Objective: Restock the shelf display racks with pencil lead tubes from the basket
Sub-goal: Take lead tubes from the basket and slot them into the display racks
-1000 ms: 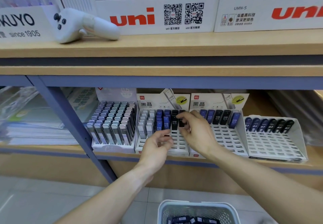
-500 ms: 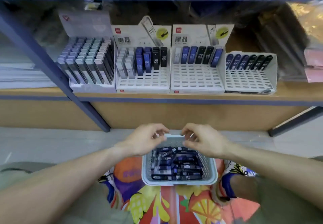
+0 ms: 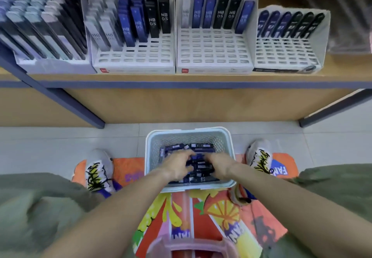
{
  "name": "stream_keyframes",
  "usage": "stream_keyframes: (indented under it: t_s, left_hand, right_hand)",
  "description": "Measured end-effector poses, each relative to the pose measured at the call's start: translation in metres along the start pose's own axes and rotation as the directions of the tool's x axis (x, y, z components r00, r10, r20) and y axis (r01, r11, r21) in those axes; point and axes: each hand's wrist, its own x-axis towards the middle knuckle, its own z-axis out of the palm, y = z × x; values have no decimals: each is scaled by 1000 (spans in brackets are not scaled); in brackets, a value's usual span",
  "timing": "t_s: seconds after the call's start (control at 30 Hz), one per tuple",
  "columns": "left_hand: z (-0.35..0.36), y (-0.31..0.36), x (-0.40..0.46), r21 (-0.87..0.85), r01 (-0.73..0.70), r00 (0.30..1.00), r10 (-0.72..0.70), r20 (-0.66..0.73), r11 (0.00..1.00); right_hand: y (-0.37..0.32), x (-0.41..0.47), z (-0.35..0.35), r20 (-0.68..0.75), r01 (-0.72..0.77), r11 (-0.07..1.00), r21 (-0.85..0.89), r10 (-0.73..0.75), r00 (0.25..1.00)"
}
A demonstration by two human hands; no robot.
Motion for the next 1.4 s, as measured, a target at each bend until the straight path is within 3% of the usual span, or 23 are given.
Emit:
stream_keyframes:
  t_s: [0.2, 0.53, 0.67, 0.9, 1.13, 1.3, 1.4]
  left_hand:
    - [38, -2, 31, 66, 61, 994, -67, 82, 996]
    - [51, -11, 46, 123, 64, 989, -80, 127, 990]
    - [52, -15, 47, 62, 67, 991, -73, 110, 996]
    - [57, -20, 45, -239, 115, 993, -115, 15, 964]
    - [58, -20, 41, -563, 148, 982, -189, -14, 813]
    - [51, -22, 36, -812, 154, 963, -268, -3, 562]
    - [49, -23, 33, -859, 162, 949, -315, 2, 485]
  right_hand:
    - [6, 21, 14, 64, 39, 990, -137, -31, 998]
    - [14, 41, 28, 145, 65, 991, -118, -47, 988]
    - [17, 46, 33, 133, 68, 993, -94, -55, 990]
    - [17, 50, 33, 88, 74, 994, -79, -67, 994]
    - [19, 52, 33, -21, 97, 995, -31, -98, 995]
    - [18, 54, 29, -101, 73, 995, 67, -66, 993]
    - [19, 55, 27, -127, 77, 991, 108, -63, 990]
